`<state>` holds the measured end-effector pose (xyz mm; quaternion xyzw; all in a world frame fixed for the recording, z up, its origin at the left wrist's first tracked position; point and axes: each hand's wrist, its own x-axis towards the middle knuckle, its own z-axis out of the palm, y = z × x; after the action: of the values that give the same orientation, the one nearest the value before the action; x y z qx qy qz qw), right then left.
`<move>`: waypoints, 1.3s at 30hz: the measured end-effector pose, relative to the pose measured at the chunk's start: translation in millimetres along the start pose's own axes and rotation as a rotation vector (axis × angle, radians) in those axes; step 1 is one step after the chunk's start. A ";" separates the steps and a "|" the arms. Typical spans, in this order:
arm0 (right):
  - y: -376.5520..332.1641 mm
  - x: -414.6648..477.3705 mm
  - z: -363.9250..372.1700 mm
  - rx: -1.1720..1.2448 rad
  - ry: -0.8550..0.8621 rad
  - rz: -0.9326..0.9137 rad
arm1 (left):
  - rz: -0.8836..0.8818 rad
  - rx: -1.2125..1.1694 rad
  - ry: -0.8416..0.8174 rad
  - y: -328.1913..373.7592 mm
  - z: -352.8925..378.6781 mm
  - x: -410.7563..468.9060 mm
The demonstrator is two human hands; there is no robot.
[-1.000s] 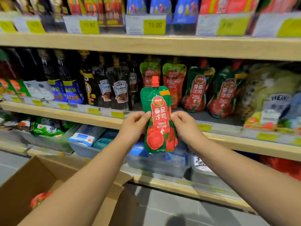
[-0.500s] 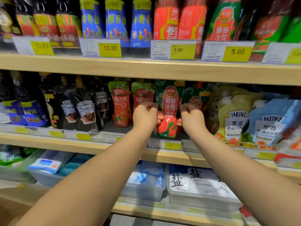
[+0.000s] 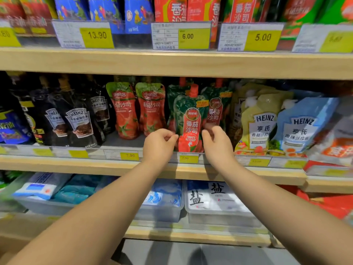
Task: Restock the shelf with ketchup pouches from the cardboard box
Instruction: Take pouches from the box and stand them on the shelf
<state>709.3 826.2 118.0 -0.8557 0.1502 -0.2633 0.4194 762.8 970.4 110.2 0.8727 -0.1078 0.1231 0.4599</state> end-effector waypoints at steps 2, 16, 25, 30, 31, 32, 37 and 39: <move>1.1 -3.3 -1.4 -0.045 -0.014 0.006 | 0.000 0.012 0.007 4.2 5.0 0.4; 15.6 -20.6 -26.0 -0.117 0.058 0.065 | 0.086 0.005 -0.146 41.8 45.8 -2.1; -28.3 -50.4 23.2 0.052 0.074 -0.174 | -0.022 -0.348 0.115 -8.2 -13.0 -21.0; -50.2 -88.7 95.2 0.169 -0.108 -0.212 | -0.306 -0.572 0.441 -86.4 -63.4 -64.6; -54.1 -97.0 109.7 0.183 -0.155 -0.208 | -0.369 -0.576 0.447 -104.8 -70.5 -72.2; -57.7 -105.6 124.8 0.197 -0.200 -0.206 | -0.434 -0.559 0.443 -124.6 -76.7 -79.2; -70.7 -163.0 211.7 0.191 -0.450 -0.219 | -0.655 -0.377 0.353 -229.8 -115.7 -116.8; -74.8 -190.7 246.1 0.192 -0.544 -0.233 | -0.765 -0.297 0.297 -271.1 -136.7 -134.3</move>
<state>698.3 1119.6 -9.7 -0.8627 -0.0921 -0.0840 0.4901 701.6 1243.9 -67.8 0.7472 0.2740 0.0511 0.6033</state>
